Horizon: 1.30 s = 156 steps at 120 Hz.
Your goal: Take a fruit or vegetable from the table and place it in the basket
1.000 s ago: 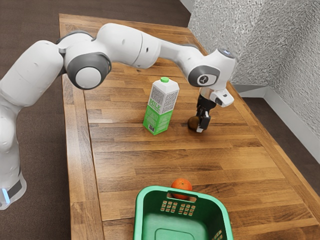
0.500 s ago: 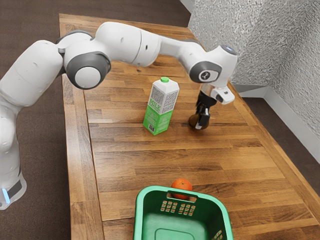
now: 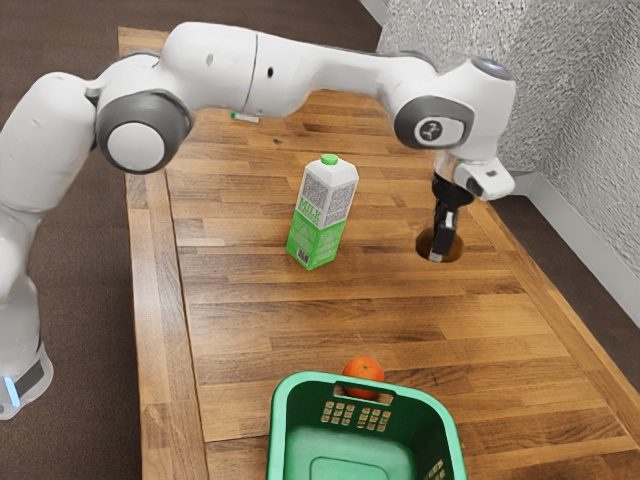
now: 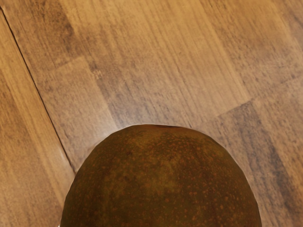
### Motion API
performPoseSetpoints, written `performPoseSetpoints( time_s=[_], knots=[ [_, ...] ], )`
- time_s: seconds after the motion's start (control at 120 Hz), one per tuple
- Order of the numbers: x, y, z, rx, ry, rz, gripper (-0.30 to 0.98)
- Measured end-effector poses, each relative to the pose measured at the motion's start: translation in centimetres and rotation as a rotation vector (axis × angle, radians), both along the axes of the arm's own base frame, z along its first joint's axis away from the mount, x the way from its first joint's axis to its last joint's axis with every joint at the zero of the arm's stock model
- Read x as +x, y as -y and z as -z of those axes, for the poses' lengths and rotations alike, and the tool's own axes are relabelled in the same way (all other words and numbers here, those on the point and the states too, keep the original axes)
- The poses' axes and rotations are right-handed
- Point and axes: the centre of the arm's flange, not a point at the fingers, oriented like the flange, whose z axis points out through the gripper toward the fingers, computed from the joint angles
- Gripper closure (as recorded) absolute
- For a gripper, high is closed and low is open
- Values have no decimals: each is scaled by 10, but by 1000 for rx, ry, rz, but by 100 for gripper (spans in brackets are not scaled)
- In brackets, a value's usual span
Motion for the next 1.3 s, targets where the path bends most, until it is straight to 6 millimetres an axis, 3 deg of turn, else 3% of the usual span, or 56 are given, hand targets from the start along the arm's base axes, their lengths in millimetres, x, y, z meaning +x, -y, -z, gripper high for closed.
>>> performPoseSetpoints(
  time_s=[0.158, 0.242, 0.517, 0.633, 0.708, 0.908, 1.3],
  knots=[
    [-29, 89, -29, -4, 27, 133, 31],
    [-48, 122, -46, -4, 37, 189, 30],
    [-117, 250, -44, 2, -10, 402, 30],
    [-158, 291, -63, 3, 0, 477, 30],
    [-181, 317, -56, 12, -24, 517, 29],
    [-220, 358, -32, 34, -81, 564, 30],
    [-233, 385, 56, 17, -152, 536, 30]
  ],
)
